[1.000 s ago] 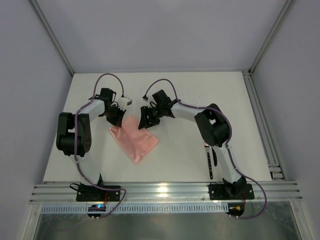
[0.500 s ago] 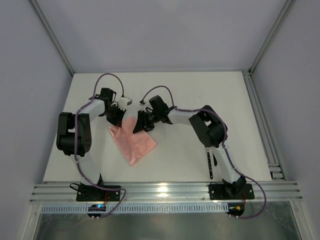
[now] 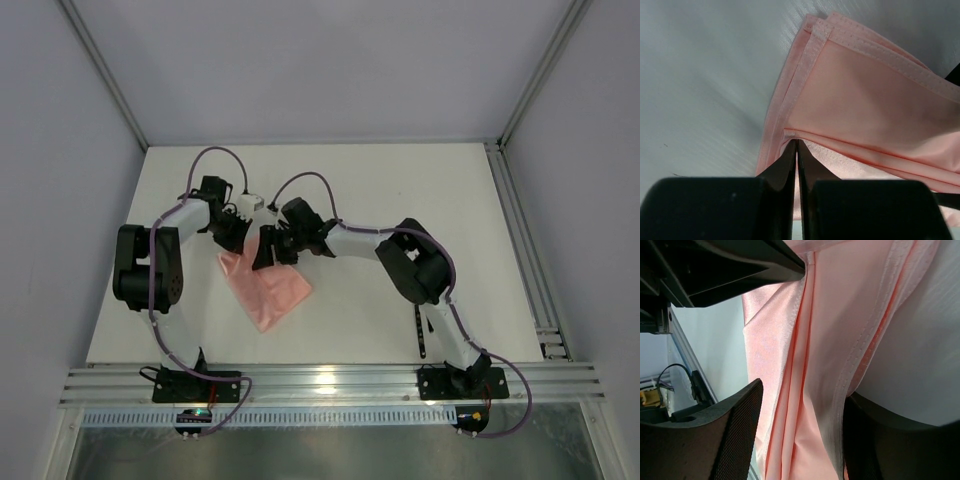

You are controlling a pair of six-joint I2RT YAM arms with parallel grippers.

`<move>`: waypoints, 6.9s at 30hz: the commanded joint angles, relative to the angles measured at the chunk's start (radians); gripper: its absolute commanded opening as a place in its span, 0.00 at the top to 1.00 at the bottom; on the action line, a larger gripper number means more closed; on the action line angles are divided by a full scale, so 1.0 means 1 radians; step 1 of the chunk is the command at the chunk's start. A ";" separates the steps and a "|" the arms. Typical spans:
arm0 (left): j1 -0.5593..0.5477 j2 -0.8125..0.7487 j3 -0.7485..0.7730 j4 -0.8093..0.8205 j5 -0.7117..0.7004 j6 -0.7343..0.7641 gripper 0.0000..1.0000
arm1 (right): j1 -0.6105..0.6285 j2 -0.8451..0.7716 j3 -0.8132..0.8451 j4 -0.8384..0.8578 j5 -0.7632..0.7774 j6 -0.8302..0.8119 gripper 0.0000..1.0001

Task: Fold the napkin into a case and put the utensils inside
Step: Rotate the 2/3-rectangle-folded napkin at the center of the board, then fold the 2/3-rectangle-folded napkin at the center of the board.

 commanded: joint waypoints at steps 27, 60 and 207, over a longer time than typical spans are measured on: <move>-0.003 0.030 -0.003 -0.010 0.087 -0.084 0.97 | 0.147 0.051 -0.038 -0.149 0.509 -0.035 0.83; 0.123 -0.227 -0.078 -0.393 0.047 0.077 0.61 | 0.110 0.040 -0.130 -0.006 0.404 0.068 0.96; -0.547 -0.200 -0.089 -0.310 0.093 0.108 0.57 | -0.218 -0.083 -0.028 -0.316 -0.067 -0.578 0.49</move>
